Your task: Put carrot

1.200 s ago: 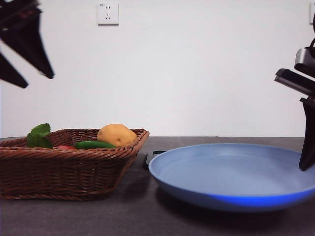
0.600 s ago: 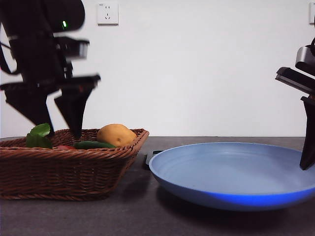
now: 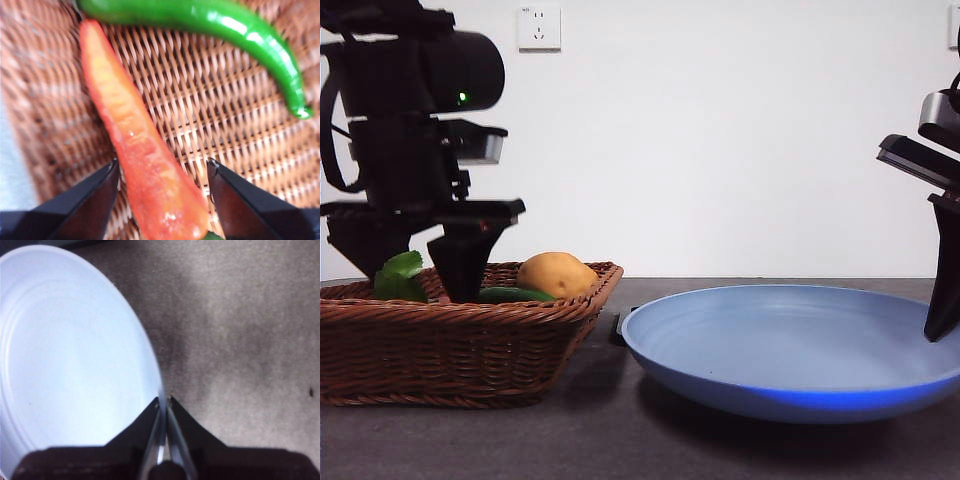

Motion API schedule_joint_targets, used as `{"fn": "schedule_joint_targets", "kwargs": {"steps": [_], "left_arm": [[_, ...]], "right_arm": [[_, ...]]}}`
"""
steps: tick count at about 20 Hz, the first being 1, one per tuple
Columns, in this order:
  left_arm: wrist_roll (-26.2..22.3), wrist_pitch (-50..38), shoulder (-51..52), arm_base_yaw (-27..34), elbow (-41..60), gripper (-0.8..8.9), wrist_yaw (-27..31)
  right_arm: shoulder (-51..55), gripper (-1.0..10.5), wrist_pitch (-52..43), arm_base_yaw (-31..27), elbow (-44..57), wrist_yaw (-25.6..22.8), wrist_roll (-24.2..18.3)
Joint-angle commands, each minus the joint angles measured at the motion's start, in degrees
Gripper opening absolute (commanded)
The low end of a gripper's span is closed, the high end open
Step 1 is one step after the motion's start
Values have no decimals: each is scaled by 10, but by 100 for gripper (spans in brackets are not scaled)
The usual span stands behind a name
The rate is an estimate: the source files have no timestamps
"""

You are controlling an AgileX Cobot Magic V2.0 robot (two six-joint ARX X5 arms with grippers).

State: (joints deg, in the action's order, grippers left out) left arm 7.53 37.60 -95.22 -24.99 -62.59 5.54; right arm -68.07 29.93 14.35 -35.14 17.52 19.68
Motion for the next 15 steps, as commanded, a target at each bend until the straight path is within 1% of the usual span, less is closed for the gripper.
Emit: {"fn": "schedule_joint_targets", "kwargs": {"steps": [1,2,4,5,6,7,9,10,11,12,13,14,15], "left_arm": [[4,-1,-23,-5,-9,309,0],[4,-3,-23,-10,-9,284,0],[-3,-3,-23,-16,-9,127,0],[-3,-5,-23,-21,-9,85,0],[-10,-4,-23,-22,-9,82,-5],[-33,1,-22,-22,-10,82,-20],[-64,72,-21,-22,-40,82,-68],[-82,125,-21,-22,-70,82,-97],[-96,169,-21,-22,-105,82,-139],[-98,202,-21,-22,-140,82,-195],[-97,217,-21,-24,-170,82,-268],[-97,210,-21,-32,-192,83,-350],[-97,187,-21,-45,-201,83,-407]], "right_arm": [[-4,4,-8,3,-8,2,-2],[-4,4,-8,3,-8,1,-2],[-4,4,-8,3,-8,2,-2],[-4,4,-8,3,-8,1,-2],[-4,4,-8,3,-8,1,-2],[-4,4,-8,3,-8,1,-2],[-4,4,-8,3,-8,1,-2],[-4,4,-9,3,-8,1,-2],[-4,4,-10,3,-8,1,-2],[-4,4,-11,3,-8,1,-2],[-4,4,-11,3,-8,1,-2],[-4,4,-12,3,-8,1,-2],[-4,4,-12,3,-8,1,-2]]}}
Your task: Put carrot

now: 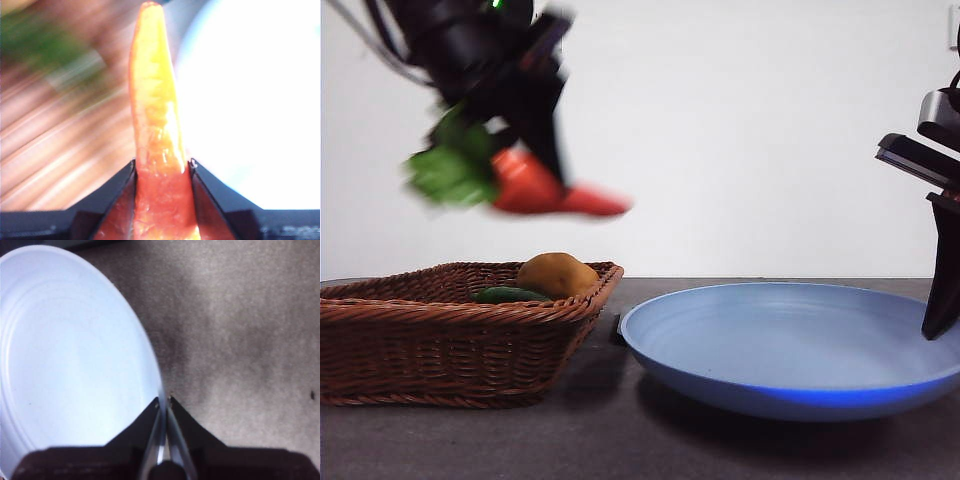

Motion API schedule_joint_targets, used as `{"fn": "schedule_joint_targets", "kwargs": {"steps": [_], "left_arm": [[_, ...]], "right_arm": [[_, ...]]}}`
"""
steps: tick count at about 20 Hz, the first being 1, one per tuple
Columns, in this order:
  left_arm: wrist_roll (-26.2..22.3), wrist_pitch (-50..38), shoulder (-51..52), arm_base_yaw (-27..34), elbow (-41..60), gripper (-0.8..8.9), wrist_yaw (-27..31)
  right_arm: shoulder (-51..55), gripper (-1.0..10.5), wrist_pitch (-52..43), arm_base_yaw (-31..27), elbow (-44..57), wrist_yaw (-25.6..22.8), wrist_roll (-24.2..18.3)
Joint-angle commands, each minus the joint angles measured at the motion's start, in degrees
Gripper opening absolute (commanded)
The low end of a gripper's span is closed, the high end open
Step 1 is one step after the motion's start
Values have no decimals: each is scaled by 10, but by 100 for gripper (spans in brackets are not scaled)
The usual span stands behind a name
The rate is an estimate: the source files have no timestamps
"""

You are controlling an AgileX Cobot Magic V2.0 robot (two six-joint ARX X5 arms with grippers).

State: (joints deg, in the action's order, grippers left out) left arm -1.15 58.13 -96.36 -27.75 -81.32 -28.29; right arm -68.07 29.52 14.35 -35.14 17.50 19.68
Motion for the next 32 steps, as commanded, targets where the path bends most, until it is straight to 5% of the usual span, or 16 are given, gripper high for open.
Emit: {"fn": "schedule_joint_targets", "kwargs": {"steps": [1,3,8,19,21,23,32], "left_arm": [[-10,-53,-9,-40,-14,82,-95],[-8,-92,-10,-88,-14,82,-64],[-17,-160,-19,-215,-14,82,223],[-12,-206,-132,-263,-14,91,221],[-12,-205,-138,-263,-14,160,221],[-12,-210,-138,-267,-14,244,221],[15,-183,-21,-268,-16,246,191]], "right_arm": [[-4,4,-8,3,-8,2,-2],[-4,4,-8,3,-8,2,-2],[-4,4,-7,3,-8,2,-2],[-4,4,-7,3,-8,5,-2],[-4,4,-7,3,-8,5,-2],[-4,4,-7,3,-8,5,-2],[-11,4,25,-4,-47,5,19]]}}
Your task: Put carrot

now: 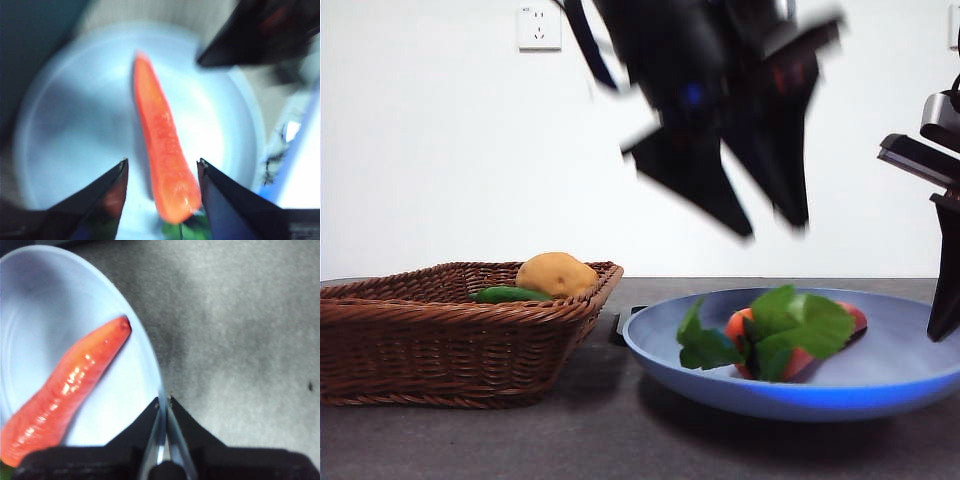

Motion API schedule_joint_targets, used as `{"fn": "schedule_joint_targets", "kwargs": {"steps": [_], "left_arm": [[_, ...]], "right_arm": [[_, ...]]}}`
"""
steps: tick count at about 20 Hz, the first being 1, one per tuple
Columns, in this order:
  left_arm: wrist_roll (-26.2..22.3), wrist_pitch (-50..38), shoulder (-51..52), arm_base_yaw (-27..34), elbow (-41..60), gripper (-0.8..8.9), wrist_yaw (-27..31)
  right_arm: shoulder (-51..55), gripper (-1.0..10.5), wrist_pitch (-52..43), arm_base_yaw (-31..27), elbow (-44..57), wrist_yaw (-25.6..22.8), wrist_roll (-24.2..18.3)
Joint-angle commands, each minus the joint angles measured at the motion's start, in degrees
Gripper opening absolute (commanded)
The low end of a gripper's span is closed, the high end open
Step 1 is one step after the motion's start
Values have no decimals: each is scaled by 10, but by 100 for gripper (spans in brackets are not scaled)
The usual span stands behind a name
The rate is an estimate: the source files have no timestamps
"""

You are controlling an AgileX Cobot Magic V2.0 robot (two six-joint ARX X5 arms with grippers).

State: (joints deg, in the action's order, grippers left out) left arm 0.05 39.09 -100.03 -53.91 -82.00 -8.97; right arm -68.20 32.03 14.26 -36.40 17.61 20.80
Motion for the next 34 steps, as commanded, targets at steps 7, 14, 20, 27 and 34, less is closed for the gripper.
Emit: {"fn": "schedule_joint_targets", "kwargs": {"steps": [7,14,20,27,34], "left_arm": [[3,71,172,-7,-9,245,-3],[3,113,219,-9,-9,245,-5],[3,115,219,-9,-9,245,-4],[1,52,218,-9,-9,245,0],[-18,-171,204,-1,-9,243,164]], "right_arm": [[-167,4,23,-62,-215,4,-28],[-395,4,19,-75,-400,5,-28],[-438,44,10,-75,-425,4,-24],[-429,272,6,-78,-425,5,-29],[-295,257,123,-82,-425,-1,-59]]}}
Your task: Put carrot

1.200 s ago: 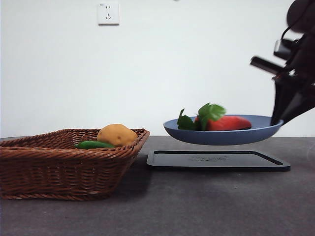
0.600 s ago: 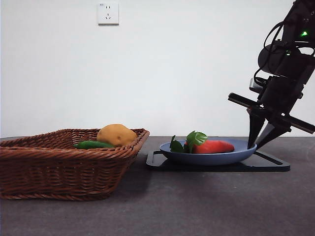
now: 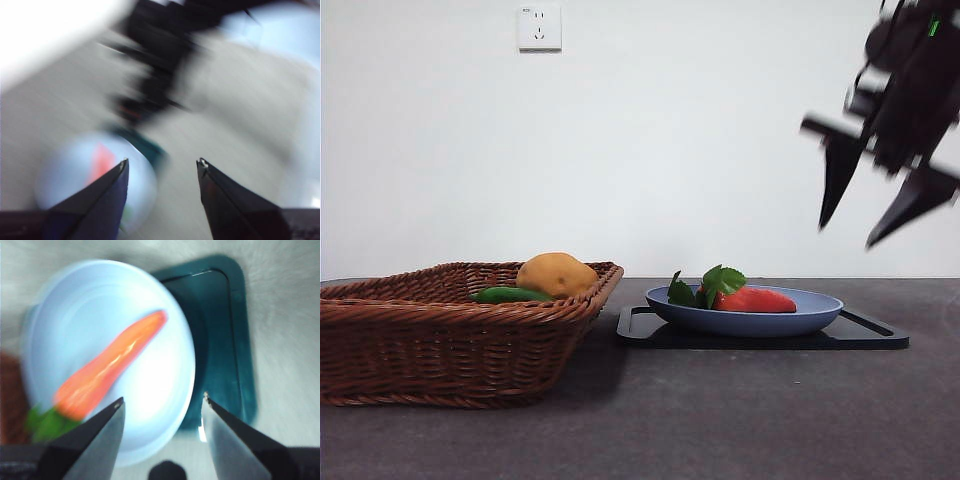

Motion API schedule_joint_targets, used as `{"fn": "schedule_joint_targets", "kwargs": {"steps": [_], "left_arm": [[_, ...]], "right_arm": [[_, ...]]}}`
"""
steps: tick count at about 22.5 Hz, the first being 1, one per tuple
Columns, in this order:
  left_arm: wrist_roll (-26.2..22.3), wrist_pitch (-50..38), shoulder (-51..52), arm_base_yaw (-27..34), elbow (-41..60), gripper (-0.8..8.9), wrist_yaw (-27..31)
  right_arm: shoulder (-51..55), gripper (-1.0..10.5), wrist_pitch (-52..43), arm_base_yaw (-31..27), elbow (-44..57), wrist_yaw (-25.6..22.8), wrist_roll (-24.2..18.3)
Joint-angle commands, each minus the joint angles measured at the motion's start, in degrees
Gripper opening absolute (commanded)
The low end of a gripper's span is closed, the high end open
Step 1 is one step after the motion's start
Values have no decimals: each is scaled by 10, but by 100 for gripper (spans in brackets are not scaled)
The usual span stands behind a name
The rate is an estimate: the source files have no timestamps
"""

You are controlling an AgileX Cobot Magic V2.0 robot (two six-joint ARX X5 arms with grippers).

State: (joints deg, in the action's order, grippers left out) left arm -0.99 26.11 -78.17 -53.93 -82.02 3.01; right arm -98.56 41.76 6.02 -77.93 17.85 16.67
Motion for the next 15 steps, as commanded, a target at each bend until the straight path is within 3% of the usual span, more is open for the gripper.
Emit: {"fn": "schedule_joint_targets", "kwargs": {"steps": [1,3,4,6,9,12,15], "left_arm": [[-7,-60,-18,5,-9,225,70],[-14,-60,-18,26,-9,52,95],[-23,-49,-18,38,-9,11,94],[-23,-19,-18,72,-9,6,94],[-23,28,-14,135,-8,6,87],[-23,40,6,163,0,6,85],[-23,25,54,178,45,6,85]], "right_arm": [[35,226,54,1,-10,-9,-29],[78,119,97,8,-9,-50,-53],[101,49,110,14,-7,-78,-66],[159,5,97,32,16,-122,-70],[252,5,44,78,70,-125,-69],[316,6,-7,119,117,-129,-70],[382,6,-64,171,168,-164,-73]]}}
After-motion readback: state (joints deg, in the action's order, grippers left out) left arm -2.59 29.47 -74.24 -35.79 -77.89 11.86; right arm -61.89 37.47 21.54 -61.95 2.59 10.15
